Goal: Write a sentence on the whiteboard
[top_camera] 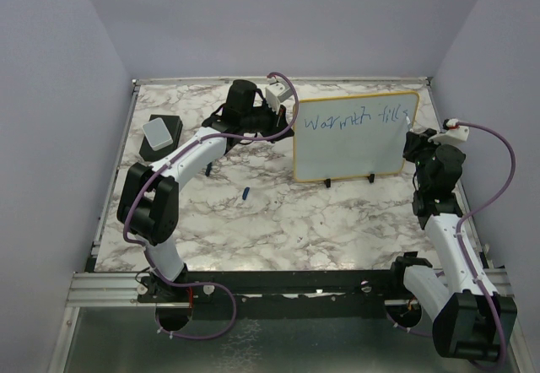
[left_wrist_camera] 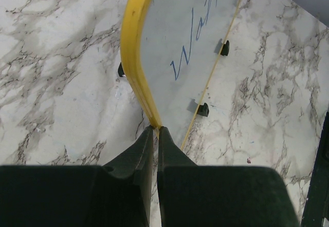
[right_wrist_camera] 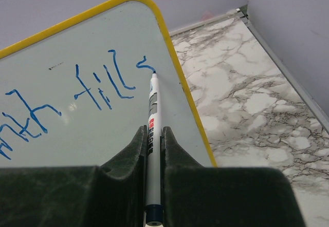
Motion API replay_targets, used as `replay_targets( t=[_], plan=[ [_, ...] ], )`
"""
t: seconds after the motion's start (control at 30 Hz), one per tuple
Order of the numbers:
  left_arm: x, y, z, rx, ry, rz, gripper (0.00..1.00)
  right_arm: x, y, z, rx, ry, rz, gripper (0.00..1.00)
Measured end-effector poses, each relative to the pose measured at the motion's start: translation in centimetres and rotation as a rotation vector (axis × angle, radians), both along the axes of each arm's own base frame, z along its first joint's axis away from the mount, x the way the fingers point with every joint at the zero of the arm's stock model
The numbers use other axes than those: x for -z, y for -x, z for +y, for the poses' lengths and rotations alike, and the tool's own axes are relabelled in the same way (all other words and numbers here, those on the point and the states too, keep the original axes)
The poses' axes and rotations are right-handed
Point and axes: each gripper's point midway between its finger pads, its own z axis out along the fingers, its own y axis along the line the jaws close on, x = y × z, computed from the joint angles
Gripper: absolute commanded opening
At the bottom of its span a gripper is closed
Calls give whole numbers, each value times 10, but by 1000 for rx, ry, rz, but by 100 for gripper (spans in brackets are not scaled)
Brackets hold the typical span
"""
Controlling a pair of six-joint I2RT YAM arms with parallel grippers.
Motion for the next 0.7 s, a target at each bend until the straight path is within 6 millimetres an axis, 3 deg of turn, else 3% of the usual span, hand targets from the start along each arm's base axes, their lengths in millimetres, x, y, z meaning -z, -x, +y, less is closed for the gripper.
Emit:
replay_targets(
  t=[0.47,0.7],
  plan=[
    [0,0,0,0,0,1,0,0,2,3,-18,-1,3,1],
    [0,1,0,-3,0,5,0,-17,17,3,-7,-4,-51,1]
  ],
)
